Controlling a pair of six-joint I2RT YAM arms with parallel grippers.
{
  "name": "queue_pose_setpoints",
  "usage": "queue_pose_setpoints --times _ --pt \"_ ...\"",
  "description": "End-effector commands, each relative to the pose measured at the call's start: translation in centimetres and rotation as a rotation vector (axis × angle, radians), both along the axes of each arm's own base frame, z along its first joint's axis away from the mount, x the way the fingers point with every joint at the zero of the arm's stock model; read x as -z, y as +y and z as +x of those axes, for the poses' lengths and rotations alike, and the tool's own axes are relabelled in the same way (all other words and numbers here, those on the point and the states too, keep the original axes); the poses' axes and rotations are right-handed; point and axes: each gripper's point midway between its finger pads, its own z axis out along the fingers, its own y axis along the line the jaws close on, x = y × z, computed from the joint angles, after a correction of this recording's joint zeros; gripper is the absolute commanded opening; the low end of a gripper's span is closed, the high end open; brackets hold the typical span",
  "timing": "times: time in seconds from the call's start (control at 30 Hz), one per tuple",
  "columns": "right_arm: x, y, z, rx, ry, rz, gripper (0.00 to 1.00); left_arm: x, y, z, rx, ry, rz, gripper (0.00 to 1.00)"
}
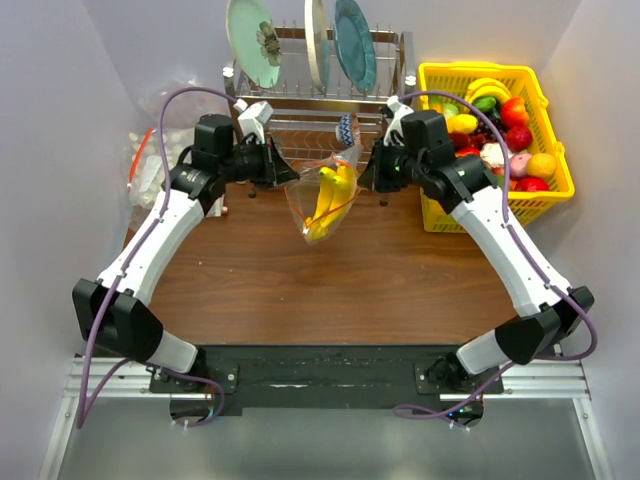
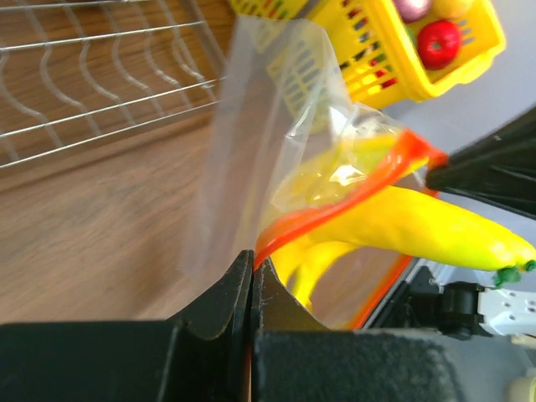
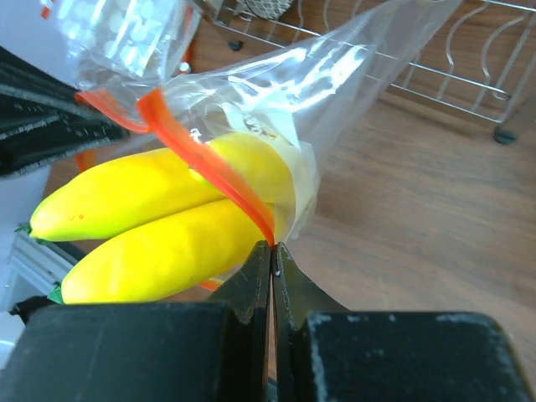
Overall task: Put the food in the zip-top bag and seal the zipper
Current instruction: Adjust the zipper food storage bag at the center of the board.
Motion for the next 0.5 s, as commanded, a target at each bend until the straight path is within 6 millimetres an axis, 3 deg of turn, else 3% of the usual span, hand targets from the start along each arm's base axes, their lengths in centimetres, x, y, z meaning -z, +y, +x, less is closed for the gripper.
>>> queue_pose_setpoints --times 0.0,0.07,0.13,0.17,0.23,0.27,0.37,0.43,0.47 --pt "5.5 -2.0 -1.8 -0.019 0.166 -0.180 0.00 -0.8 2.6 1.5 -0.102 -0.045 0.153 0.00" --pt "7.1 -0.8 -2.1 -0.070 0.202 -0.162 0.00 -2.5 2.9 2.0 -0.116 -0.080 0.168 0.00" --pt "6.8 0.8 -2.6 -0.109 0.209 -0.121 0.00 -3.1 2.4 1.9 -0.100 -0.084 0.143 0.00" --pt "5.0 1.9 -2.8 -0.131 0.163 -0.099 0.00 -2.8 1.7 1.7 -0.073 -0.080 0.121 0.00" --pt "1.9 2.4 -2.7 -0.124 0.092 -0.083 0.00 -1.2 0.0 0.9 -0.037 -0.054 0.109 0.00" --pt "-1.4 2.6 -2.5 -0.123 0.025 -0.044 0.00 1.2 -0.7 0.7 -0.024 -0.027 0.115 0.00" --pt "-5.3 2.5 -3.1 -0.112 -0.042 -0.001 0.00 4.3 -2.7 -0.4 0.023 0.031 0.094 0.00" --pt "-5.0 2.6 -3.1 -0.112 -0.048 0.005 0.00 4.1 -2.5 -0.5 0.017 0.042 0.114 0.00" --pt "-2.9 2.6 -2.8 -0.098 -0.022 -0.014 0.00 1.3 -2.0 0.4 -0.025 -0.025 0.124 0.00"
